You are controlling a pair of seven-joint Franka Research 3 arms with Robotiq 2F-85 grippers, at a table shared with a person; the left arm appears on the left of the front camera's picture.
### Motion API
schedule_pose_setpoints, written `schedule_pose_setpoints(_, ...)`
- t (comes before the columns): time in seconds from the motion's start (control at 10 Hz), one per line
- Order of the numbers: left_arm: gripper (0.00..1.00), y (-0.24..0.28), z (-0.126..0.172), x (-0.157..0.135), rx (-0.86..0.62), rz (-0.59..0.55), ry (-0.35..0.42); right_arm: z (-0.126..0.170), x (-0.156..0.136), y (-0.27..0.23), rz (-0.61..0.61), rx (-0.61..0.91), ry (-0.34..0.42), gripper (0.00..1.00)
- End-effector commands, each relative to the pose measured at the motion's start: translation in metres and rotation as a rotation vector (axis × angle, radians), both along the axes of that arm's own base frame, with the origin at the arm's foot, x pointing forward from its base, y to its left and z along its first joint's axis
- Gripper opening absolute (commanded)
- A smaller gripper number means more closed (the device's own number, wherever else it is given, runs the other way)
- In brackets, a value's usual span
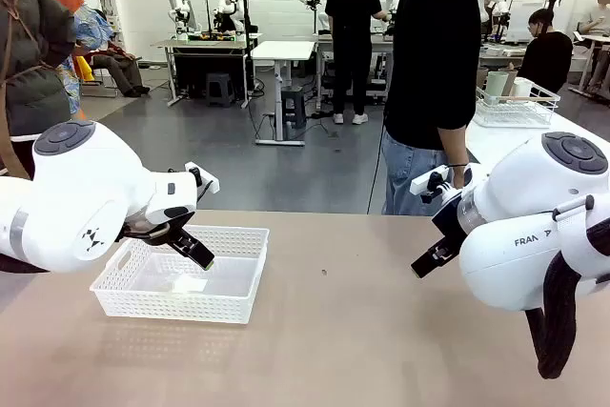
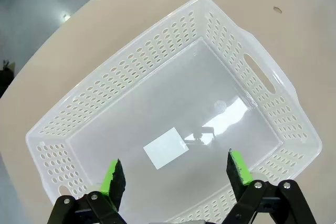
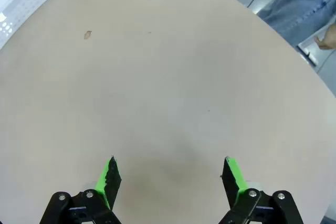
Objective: Clean and organize the cups into the basket.
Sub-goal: Pick up the Organizing basket and move it to the center of the table, then pick up the Reusable plastic cup from the right side of the table and place it inside the Organizing basket.
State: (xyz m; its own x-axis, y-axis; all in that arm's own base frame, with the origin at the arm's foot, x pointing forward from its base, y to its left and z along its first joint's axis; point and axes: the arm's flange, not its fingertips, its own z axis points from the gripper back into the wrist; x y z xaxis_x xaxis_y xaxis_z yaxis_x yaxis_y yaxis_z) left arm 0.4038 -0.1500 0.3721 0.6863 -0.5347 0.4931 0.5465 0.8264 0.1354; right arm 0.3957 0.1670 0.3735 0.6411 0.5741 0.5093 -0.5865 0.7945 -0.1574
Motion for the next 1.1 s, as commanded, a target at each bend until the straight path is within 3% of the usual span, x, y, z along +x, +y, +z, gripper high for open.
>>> schedule_pose_setpoints(0.0, 1.0, -0.0001, 0.0, -0.0001, 0.0, 0.0, 0.0, 0.0, 0.0, 0.0, 0.0, 0.0, 0.0, 1.0)
schedule_pose_setpoints(1.0, 1.0, -0.0001, 0.0, -0.0001, 0.0, 0.0, 0.0, 0.0, 0.0, 0.0, 0.0, 0.0, 0.0, 1.0)
